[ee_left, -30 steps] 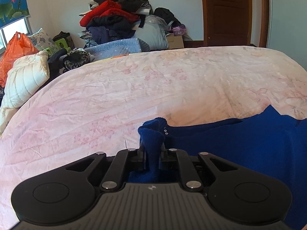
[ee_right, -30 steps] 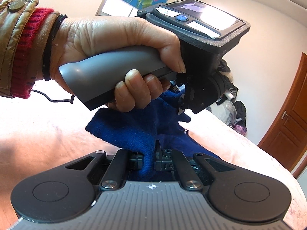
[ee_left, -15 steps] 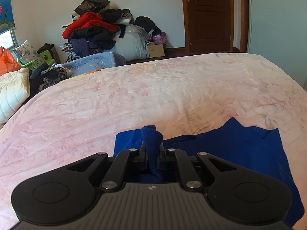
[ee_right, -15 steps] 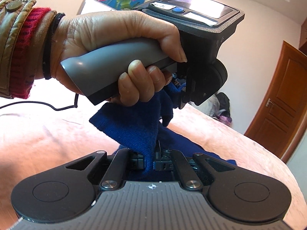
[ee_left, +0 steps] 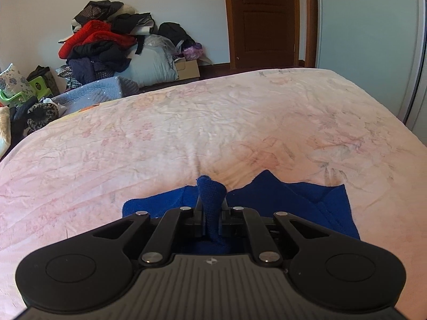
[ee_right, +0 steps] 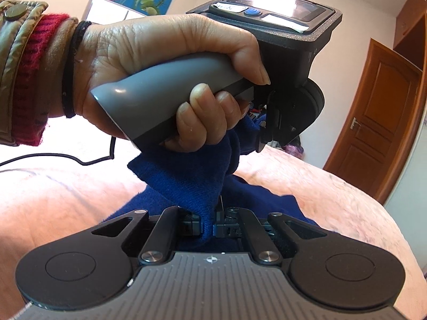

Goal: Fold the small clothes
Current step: 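Lift the sweater edge with both grippers and fold it over, then lay the folded edge down with both grippers and open them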

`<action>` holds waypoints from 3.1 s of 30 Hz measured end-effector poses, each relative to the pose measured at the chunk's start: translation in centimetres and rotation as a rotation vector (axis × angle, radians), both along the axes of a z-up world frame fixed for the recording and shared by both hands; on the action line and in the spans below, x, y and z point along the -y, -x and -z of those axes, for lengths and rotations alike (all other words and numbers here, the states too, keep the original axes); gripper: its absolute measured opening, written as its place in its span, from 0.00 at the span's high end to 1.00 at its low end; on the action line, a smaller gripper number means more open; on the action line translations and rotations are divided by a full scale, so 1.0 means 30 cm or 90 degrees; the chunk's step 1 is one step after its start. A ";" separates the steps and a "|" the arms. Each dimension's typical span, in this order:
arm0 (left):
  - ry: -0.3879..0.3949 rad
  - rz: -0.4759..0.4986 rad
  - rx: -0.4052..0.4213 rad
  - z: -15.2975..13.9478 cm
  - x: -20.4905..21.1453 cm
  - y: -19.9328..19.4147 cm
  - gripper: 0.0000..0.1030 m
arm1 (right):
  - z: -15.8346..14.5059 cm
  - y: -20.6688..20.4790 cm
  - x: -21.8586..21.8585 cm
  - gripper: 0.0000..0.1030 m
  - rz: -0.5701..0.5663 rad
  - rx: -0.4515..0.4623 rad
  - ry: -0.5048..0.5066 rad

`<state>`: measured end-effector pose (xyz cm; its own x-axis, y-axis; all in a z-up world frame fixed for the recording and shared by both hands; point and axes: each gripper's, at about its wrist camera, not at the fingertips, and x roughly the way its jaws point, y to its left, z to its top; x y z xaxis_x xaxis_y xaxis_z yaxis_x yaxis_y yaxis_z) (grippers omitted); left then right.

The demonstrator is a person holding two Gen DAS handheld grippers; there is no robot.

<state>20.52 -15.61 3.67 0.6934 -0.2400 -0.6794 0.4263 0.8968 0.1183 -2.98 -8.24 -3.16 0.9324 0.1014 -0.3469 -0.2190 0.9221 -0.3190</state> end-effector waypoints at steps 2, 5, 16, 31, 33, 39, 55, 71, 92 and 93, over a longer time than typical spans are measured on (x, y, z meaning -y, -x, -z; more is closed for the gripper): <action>0.000 0.005 -0.007 0.012 0.026 -0.003 0.93 | 0.004 0.009 0.009 0.95 0.006 -0.003 -0.004; -0.004 0.013 -0.013 0.031 0.069 -0.002 0.93 | 0.003 0.046 0.009 0.95 0.014 -0.006 -0.008; 0.063 0.037 -0.076 0.021 0.094 -0.028 0.90 | -0.020 0.033 0.086 0.95 0.017 -0.108 -0.132; 0.046 -0.043 -0.004 0.010 -0.234 0.122 0.37 | 0.047 -0.096 0.399 0.49 -0.060 -0.308 -0.596; 0.054 -0.037 -0.016 0.037 -0.248 0.159 0.37 | 0.046 -0.133 0.439 0.41 -0.068 -0.317 -0.643; 0.046 -0.046 -0.028 0.126 -0.269 0.235 0.37 | 0.082 -0.376 0.568 0.42 -0.120 -0.399 -0.782; 0.042 0.012 -0.048 0.160 -0.196 0.317 0.37 | -0.015 -0.533 0.724 0.83 -0.069 -0.368 -0.715; 0.059 -0.010 -0.046 0.132 -0.197 0.331 0.37 | 0.078 -0.313 0.860 0.76 -0.058 -0.414 -0.651; 0.001 0.085 -0.045 0.248 -0.042 0.417 0.31 | 0.036 -0.475 0.985 0.49 0.028 -0.331 -0.668; 0.002 0.083 -0.047 0.251 -0.044 0.418 0.31 | 0.053 -0.523 0.979 0.49 0.040 -0.342 -0.667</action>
